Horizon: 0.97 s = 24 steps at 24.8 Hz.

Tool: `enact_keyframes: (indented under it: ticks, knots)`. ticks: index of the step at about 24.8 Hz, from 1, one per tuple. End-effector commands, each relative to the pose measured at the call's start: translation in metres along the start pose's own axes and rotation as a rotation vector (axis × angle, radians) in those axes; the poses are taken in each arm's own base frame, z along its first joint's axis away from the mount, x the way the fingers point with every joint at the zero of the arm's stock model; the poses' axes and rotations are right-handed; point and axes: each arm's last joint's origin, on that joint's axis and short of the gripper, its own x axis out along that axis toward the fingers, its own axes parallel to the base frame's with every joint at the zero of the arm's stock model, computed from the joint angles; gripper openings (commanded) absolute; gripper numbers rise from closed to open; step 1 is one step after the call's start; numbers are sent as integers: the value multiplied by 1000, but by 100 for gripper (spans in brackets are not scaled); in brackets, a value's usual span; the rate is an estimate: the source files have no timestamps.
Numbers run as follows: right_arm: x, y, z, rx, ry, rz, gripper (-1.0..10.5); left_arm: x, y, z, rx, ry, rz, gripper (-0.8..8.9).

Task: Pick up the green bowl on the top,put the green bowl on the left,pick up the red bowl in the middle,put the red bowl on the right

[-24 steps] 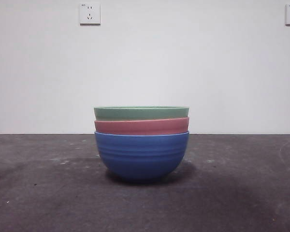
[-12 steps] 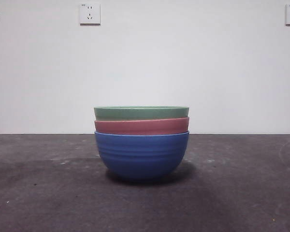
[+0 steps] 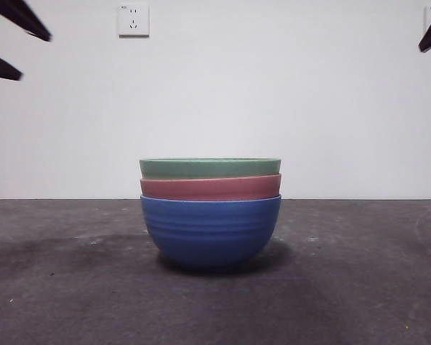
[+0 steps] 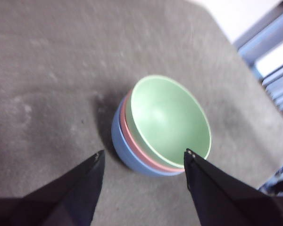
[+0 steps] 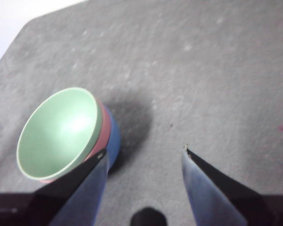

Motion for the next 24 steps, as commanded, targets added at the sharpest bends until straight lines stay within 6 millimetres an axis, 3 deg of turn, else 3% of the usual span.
enact_keyframes:
  ticks: [1, 6, 12, 18, 24]
  knots:
    - [4, 0, 1, -4, 15, 4, 260, 14, -12, 10, 89, 81, 45, 286]
    - [10, 0, 0, -2, 45, 7, 260, 46, -34, 30, 174, 222, 155, 282]
    - [11, 0, -1, -1, 58, 8, 257, 113, -65, 49, 345, 370, 257, 282]
    - [11, 0, -2, 1, 65, 5, 257, 159, -58, 33, 372, 491, 289, 279]
    - [11, 0, -2, 1, 66, 4, 257, 169, -54, 29, 391, 504, 334, 272]
